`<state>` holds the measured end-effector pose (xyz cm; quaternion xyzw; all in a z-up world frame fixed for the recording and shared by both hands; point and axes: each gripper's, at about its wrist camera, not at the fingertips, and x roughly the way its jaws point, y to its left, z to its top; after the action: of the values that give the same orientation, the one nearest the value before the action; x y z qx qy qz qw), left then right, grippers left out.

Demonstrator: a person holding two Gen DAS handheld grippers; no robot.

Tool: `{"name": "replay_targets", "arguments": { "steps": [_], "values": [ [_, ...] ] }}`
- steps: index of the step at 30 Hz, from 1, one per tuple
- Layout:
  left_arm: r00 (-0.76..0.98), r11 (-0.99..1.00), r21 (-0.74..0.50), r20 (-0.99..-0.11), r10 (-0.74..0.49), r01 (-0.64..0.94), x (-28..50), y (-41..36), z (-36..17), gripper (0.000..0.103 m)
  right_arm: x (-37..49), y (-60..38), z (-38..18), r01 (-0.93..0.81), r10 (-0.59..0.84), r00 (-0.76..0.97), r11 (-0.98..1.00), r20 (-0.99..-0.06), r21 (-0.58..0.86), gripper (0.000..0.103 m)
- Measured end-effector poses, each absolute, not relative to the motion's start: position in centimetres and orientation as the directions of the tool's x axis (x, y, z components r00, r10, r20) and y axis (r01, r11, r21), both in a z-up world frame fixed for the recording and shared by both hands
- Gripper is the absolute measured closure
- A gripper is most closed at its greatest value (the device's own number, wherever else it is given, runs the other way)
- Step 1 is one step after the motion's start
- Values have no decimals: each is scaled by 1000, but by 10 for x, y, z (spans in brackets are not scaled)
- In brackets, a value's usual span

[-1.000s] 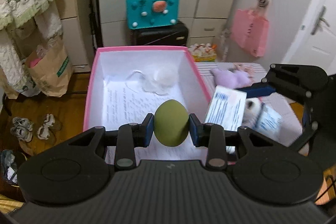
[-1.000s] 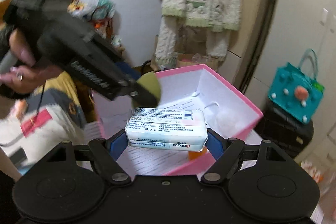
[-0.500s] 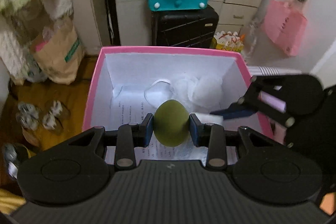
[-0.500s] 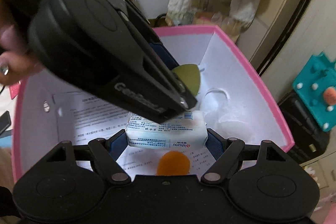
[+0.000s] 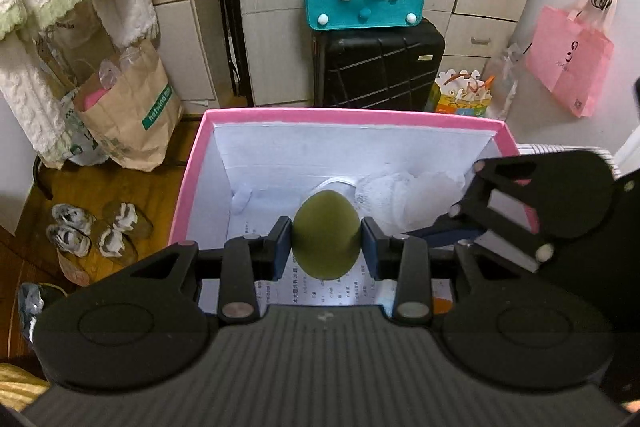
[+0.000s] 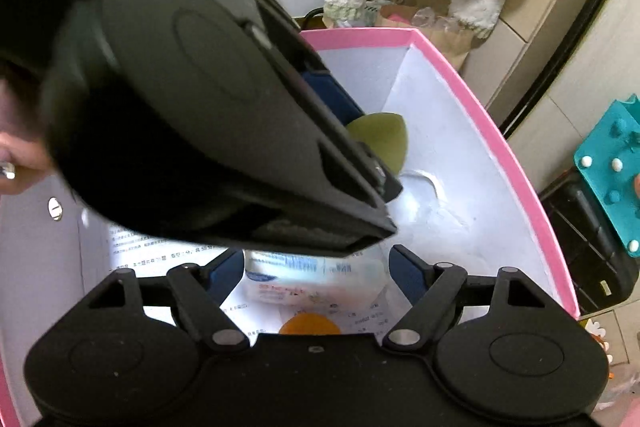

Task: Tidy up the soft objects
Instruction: 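Open both grippers to drop the soap and green sponge into the box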

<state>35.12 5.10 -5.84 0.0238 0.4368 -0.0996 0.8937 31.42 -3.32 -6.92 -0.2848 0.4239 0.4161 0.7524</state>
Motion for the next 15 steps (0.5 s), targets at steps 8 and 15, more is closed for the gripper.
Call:
{"name": "replay_targets", "arguments": {
  "steps": [8, 15],
  "values": [
    [610, 974, -54, -772, -180, 219, 346, 52, -55, 43, 282, -64, -45, -832, 424, 367, 548, -828, -89, 20],
    [645, 967, -16, -742, -181, 253, 314, 55, -33, 38, 253, -86, -23, -780, 459, 440, 621, -772, -76, 20]
  ]
}}
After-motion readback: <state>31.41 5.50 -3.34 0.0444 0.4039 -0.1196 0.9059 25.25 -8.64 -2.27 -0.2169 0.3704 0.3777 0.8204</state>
